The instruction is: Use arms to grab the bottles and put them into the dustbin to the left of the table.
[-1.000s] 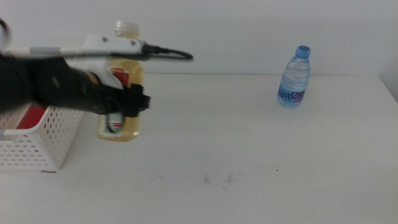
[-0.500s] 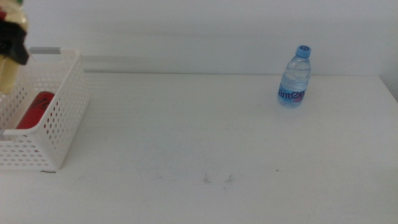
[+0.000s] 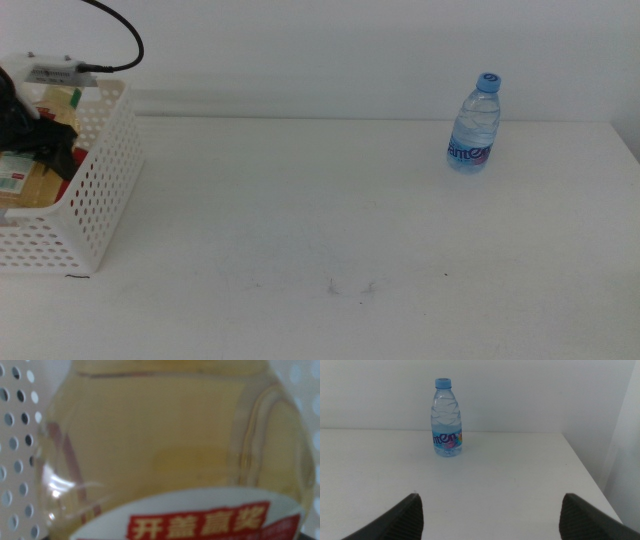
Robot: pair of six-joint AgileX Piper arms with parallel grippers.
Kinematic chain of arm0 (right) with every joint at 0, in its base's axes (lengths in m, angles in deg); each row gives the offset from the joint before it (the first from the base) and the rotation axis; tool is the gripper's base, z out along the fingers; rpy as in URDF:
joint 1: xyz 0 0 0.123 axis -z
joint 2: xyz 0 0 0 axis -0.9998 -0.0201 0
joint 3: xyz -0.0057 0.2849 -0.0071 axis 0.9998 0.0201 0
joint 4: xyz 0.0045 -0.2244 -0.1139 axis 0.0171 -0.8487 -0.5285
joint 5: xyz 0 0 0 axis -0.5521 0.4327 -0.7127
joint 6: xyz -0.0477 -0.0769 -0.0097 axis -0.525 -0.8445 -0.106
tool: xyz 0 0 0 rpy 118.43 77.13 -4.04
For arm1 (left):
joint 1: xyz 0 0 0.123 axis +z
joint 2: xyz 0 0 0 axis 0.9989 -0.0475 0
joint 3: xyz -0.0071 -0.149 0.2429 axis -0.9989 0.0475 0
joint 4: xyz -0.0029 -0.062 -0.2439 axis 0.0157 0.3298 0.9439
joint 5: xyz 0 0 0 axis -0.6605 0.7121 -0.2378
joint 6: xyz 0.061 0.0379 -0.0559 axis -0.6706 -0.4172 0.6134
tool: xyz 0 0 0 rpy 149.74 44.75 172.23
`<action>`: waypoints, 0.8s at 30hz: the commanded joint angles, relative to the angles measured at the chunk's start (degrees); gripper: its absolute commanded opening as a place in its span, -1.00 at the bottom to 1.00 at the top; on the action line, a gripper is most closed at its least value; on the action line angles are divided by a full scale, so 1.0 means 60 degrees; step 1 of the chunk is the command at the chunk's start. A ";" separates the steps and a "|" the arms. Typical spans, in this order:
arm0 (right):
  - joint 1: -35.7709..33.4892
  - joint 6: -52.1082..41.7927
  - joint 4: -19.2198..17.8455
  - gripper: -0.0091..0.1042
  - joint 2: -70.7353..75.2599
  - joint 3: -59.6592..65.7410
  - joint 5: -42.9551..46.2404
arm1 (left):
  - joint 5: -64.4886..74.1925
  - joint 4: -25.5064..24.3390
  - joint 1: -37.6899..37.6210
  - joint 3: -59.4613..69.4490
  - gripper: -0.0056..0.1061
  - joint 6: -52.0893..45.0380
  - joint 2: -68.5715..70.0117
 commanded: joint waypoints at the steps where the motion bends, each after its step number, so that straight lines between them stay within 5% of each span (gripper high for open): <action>1: 0.0045 -0.0039 -0.0069 0.68 0.0046 0.0037 0.0070 | -0.0458 0.0300 0.0023 -0.0145 -0.50 0.0074 0.0081; 10: 0.0045 -0.0039 -0.0069 0.68 0.0046 0.0037 0.0070 | 0.0439 0.0526 0.0023 -0.0145 0.72 0.0434 0.0736; 16: 0.0045 -0.0039 -0.0069 0.68 0.0046 0.0037 0.0070 | 0.0778 0.1327 0.0023 -0.0145 0.78 0.0461 0.2254; 18: 0.0045 -0.0039 -0.0069 0.68 0.0046 0.0037 0.0070 | 0.0778 0.2300 0.0023 -0.0145 0.78 0.0046 0.2919; 24: 0.0045 -0.0039 -0.0069 0.68 0.0046 0.0037 0.0070 | 0.0778 0.6988 -0.0367 -0.0133 0.78 -0.2286 0.4839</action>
